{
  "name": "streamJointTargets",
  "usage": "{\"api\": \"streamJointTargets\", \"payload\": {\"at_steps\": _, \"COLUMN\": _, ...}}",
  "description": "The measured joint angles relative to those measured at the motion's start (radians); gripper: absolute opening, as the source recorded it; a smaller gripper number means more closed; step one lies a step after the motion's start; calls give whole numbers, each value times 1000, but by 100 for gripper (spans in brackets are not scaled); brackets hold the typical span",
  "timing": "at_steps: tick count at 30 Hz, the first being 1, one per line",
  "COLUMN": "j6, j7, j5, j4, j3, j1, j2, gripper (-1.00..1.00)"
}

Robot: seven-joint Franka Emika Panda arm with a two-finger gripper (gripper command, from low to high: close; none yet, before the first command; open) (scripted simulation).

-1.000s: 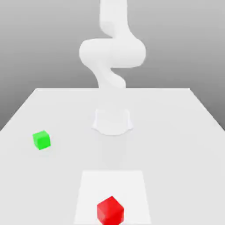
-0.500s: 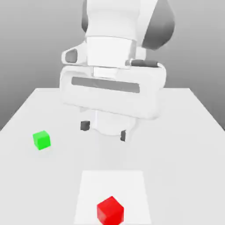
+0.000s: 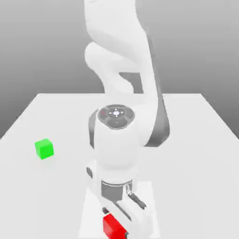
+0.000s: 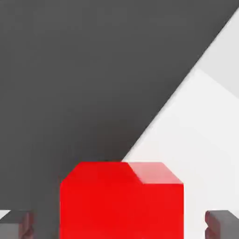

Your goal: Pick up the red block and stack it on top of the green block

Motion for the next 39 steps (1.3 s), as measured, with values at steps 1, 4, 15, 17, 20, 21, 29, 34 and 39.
{"api": "streamJointTargets", "payload": {"at_steps": 1, "j6": 1, "j7": 0, "j5": 0, "j4": 0, "j3": 0, "j1": 0, "j2": 0, "gripper": -100}}
{"api": "streamJointTargets", "payload": {"at_steps": 4, "j6": 11, "j7": 3, "j5": -4, "j4": 2, "j3": -3, "j1": 3, "j2": 11, "gripper": -100}}
{"api": "streamJointTargets", "payload": {"at_steps": 15, "j6": -141, "j7": -103, "j5": 16, "j4": -175, "j3": -121, "j1": -188, "j2": -316, "gripper": -100}}
{"api": "streamJointTargets", "payload": {"at_steps": 17, "j6": -143, "j7": -128, "j5": -9, "j4": -241, "j3": -176, "j1": -318, "j2": -385, "gripper": -100}}
{"api": "streamJointTargets", "payload": {"at_steps": 20, "j6": -146, "j7": -168, "j5": -37, "j4": -337, "j3": -236, "j1": -443, "j2": -485, "gripper": -100}}
{"api": "streamJointTargets", "payload": {"at_steps": 21, "j6": -146, "j7": -182, "j5": -46, "j4": -369, "j3": -261, "j1": -469, "j2": -518, "gripper": -100}}
{"api": "streamJointTargets", "payload": {"at_steps": 29, "j6": -96, "j7": -283, "j5": -84, "j4": -569, "j3": -461, "j1": -684, "j2": -676, "gripper": -100}}
{"api": "streamJointTargets", "payload": {"at_steps": 34, "j6": 74, "j7": -349, "j5": 8, "j4": -571, "j3": -491, "j1": -640, "j2": -506, "gripper": -100}}
{"api": "streamJointTargets", "payload": {"at_steps": 39, "j6": 139, "j7": -400, "j5": 84, "j4": -570, "j3": -486, "j1": -617, "j2": -438, "gripper": 100}}
